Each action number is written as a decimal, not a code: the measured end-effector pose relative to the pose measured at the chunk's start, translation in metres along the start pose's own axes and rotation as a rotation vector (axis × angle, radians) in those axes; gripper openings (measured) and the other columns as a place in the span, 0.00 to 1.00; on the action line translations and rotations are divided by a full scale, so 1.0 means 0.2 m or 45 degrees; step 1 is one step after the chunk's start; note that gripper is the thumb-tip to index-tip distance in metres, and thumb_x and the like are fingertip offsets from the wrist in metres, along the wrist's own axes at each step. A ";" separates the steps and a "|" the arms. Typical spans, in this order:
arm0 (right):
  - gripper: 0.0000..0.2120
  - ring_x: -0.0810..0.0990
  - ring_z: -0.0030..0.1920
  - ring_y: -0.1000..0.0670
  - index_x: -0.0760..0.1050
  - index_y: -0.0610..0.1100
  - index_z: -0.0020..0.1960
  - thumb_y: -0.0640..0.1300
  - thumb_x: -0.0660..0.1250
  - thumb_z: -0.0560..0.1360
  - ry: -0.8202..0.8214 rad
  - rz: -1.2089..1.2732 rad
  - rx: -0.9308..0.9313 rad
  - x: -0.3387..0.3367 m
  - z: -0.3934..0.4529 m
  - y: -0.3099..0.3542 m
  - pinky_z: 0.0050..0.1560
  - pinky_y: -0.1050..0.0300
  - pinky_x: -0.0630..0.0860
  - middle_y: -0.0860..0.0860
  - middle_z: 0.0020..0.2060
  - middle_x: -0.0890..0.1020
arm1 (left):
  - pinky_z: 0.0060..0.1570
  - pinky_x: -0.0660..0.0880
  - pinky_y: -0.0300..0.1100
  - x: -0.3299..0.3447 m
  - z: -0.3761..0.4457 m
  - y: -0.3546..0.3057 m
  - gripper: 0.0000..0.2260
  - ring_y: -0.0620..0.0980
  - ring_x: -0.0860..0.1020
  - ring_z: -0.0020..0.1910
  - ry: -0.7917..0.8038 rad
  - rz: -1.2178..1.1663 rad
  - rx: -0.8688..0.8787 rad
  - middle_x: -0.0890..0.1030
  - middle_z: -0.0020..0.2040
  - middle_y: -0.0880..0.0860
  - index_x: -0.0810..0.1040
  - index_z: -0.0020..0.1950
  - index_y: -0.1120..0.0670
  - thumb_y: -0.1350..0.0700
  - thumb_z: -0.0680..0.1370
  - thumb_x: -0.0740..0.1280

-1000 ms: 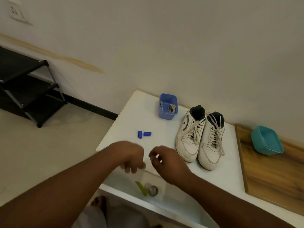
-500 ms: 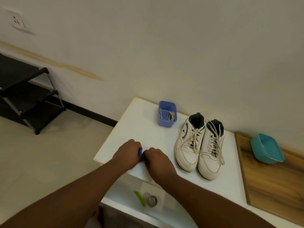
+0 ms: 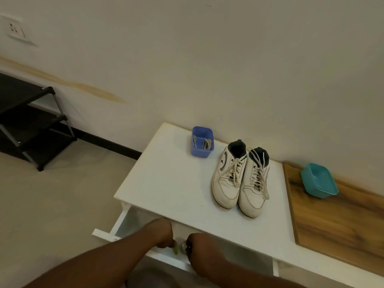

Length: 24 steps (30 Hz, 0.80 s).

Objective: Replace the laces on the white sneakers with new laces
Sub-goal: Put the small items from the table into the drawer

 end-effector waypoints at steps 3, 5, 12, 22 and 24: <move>0.11 0.77 0.47 0.48 0.79 0.46 0.50 0.49 0.60 0.79 -0.054 -0.043 0.039 0.04 0.02 -0.06 0.45 0.56 0.67 0.47 0.48 0.82 | 0.51 0.76 0.44 0.07 0.10 0.03 0.19 0.51 0.79 0.50 0.006 -0.078 -0.031 0.74 0.43 0.52 0.77 0.47 0.56 0.40 0.76 0.70; 0.09 0.79 0.48 0.46 0.78 0.45 0.47 0.48 0.61 0.78 -0.033 -0.005 0.078 0.07 0.04 -0.10 0.45 0.53 0.72 0.47 0.46 0.82 | 0.49 0.76 0.43 0.10 0.13 0.03 0.18 0.51 0.79 0.49 -0.004 -0.145 0.029 0.75 0.46 0.52 0.79 0.46 0.56 0.40 0.75 0.71; 0.15 0.81 0.53 0.48 0.80 0.48 0.59 0.52 0.68 0.75 0.085 0.078 0.147 0.04 0.02 -0.14 0.54 0.53 0.79 0.50 0.54 0.83 | 0.68 0.71 0.44 0.10 0.10 0.03 0.45 0.53 0.71 0.71 -0.066 -0.364 0.128 0.68 0.76 0.52 0.61 0.79 0.52 0.40 0.68 0.77; 0.34 0.77 0.54 0.45 0.70 0.49 0.69 0.68 0.70 0.71 0.147 -0.478 -0.255 -0.16 -0.18 0.09 0.53 0.47 0.76 0.47 0.58 0.77 | 0.63 0.70 0.55 0.01 -0.24 -0.06 0.39 0.57 0.72 0.64 -0.334 0.574 0.502 0.72 0.67 0.54 0.65 0.73 0.48 0.35 0.67 0.74; 0.34 0.74 0.56 0.43 0.69 0.45 0.69 0.65 0.72 0.72 -0.011 -0.599 -0.382 -0.16 -0.19 0.13 0.55 0.45 0.74 0.45 0.61 0.74 | 0.61 0.68 0.54 0.02 -0.30 -0.09 0.36 0.56 0.71 0.60 -0.602 0.728 0.585 0.71 0.64 0.56 0.67 0.70 0.53 0.38 0.69 0.75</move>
Point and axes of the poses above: each hand's wrist, its own z-axis towards the middle knuckle, its own x-axis out of the palm, y = z × x, the point moved 3 cm from there along z, towards the middle knuckle
